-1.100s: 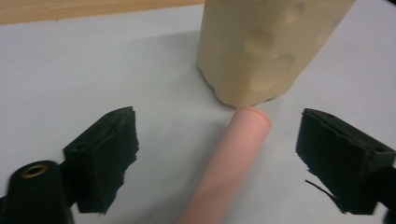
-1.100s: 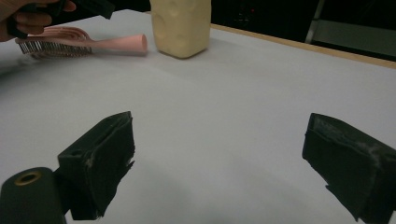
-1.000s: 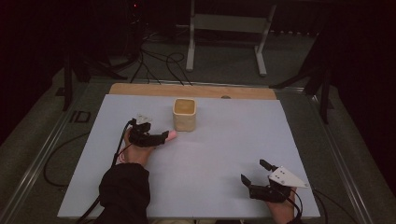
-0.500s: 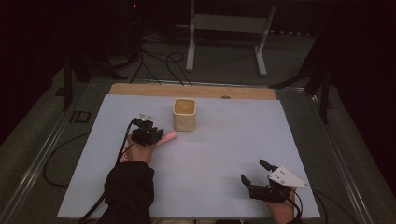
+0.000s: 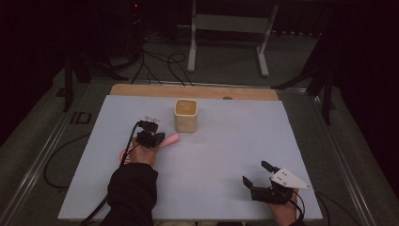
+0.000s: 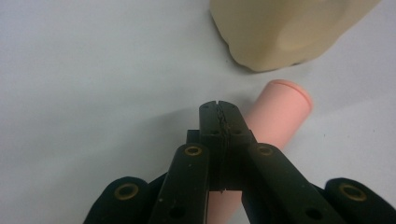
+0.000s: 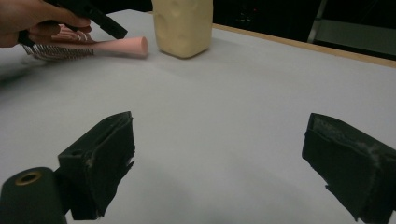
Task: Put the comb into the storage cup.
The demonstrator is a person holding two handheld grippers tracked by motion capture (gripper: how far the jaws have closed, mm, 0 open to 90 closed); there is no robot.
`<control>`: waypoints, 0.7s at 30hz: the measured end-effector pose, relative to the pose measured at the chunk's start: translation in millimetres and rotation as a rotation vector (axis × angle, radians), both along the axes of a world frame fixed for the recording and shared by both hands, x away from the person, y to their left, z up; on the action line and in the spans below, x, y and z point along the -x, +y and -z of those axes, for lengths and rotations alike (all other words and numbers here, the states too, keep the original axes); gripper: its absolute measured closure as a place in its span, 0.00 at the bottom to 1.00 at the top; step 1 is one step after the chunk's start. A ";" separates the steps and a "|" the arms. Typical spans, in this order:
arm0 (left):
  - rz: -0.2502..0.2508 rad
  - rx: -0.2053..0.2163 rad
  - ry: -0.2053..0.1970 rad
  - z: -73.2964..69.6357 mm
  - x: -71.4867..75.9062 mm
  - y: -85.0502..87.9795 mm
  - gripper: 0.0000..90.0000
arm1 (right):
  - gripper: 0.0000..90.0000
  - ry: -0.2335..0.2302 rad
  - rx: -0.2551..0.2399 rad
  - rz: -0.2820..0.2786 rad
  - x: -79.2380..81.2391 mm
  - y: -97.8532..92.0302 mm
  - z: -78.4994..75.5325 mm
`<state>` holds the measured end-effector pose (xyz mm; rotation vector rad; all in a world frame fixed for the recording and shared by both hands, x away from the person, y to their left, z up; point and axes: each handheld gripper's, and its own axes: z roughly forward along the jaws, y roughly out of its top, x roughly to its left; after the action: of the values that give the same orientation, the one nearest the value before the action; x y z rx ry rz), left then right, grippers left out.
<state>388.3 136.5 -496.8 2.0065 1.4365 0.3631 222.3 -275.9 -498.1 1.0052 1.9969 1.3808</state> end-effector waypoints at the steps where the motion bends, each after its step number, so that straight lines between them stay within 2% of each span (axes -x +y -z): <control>1: -0.001 0.000 0.001 0.4 1.3 -0.8 1.00 | 0.10 0.000 0.000 0.000 0.0 0.0 0.0; 11: 0.032 0.008 -0.008 6.3 20.2 -0.4 1.00 | 0.10 0.000 0.000 -0.001 -0.2 0.0 0.0; 21: 0.053 0.072 -0.020 9.0 43.7 14.5 1.00 | 0.10 0.004 0.007 0.002 -0.3 0.4 0.4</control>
<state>344.6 151.0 -505.8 1.9730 1.3621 0.3037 222.7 -275.6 -498.6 1.0075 2.0020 1.3714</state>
